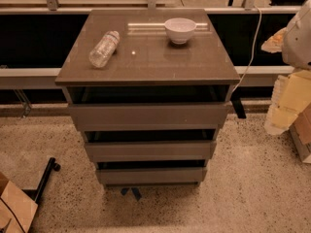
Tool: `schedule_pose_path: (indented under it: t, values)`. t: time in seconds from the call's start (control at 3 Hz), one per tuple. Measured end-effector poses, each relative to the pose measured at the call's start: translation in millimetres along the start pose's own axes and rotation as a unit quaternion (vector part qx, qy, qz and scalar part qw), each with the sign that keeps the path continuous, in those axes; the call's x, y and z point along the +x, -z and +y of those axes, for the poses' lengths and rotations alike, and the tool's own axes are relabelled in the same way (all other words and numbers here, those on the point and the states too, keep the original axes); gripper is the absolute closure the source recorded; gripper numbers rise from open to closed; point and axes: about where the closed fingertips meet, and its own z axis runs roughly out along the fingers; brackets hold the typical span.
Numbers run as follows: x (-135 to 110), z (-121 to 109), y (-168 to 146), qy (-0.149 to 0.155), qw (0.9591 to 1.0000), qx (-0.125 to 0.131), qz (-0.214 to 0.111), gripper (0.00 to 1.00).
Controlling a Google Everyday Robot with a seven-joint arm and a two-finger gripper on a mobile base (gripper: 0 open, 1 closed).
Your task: Open bottom drawer
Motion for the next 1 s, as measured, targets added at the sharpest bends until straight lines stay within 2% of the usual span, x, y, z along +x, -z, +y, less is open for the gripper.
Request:
schedule_pose_path:
  t: [0.67, 1.0]
  values:
    - [-0.8, -2.3, -8.0, 0.002, 1.0, -0.002, -0.009, 0.0]
    - [4.2, -7.9, -51.1, 0.013, 0.9997, 0.007, -0.018, 0.0]
